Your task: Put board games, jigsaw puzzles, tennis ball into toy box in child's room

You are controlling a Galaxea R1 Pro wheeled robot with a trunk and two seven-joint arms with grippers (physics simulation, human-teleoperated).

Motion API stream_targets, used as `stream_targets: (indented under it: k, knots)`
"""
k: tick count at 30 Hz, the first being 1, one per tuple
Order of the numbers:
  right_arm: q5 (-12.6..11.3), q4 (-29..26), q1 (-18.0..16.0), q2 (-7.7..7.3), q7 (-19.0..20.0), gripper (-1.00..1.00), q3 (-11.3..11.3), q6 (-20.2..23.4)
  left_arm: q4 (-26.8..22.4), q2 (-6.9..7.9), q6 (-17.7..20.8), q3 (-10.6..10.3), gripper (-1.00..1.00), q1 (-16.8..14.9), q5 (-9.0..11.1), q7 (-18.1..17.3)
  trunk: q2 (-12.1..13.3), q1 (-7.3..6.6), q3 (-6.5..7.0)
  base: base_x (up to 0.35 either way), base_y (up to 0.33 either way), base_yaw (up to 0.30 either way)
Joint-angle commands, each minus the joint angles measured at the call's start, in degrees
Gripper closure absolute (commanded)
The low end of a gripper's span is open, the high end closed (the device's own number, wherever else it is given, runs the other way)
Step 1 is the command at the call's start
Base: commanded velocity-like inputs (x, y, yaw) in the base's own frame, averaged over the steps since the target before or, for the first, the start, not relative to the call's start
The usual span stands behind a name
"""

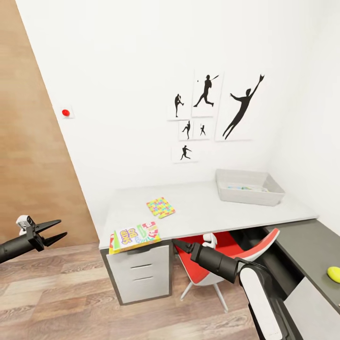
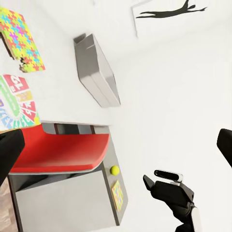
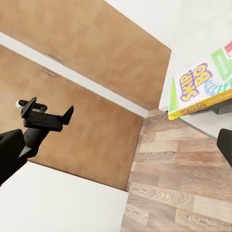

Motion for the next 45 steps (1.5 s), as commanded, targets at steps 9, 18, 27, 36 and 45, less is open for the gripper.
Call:
stream_targets:
  k: [9,18,27,36,45]
  knots:
    - [0.3,0.0,-0.1,0.2,0.2,-1.0,-0.1,0.2,0.0,-0.37,0.6,-0.5,-1.0,-0.1,0.3,-0.3,-3.7,2.01,-1.7,0.0,0.0,0.005]
    - [0.4,0.1,-0.1,0.05,-0.1,-1.0,-0.4,0.2,-0.1,-0.83,0.8,-0.7,-1.0,-0.1,0.0,-0.3,-7.3,3.99,-3.31,0.0,0.0,0.0]
    - [0.3,0.1,-0.1,-0.01,0.2,-1.0,-0.4,0.3,-0.1,-2.72,0.8,-0.7,-1.0,-0.1,-0.2,-0.2,-11.0,5.97,-4.93,0.0,0.0,0.0]
    - [0.3,0.1,-0.1,-0.01,0.3,-1.0,-0.5,0.3,-0.1,-4.31,0.7,-0.4,-1.0,-0.1,-0.2,4.9,-14.6,7.94,-6.54,0.0,0.0,0.0]
    - [0.2,0.0,-0.1,0.23,0.1,-1.0,-0.8,0.3,0.0,-5.47,-1.4,-0.3,-1.0,-0.1,-0.1,5.7,-18.2,9.92,-8.16,0.0,0.0,0.0]
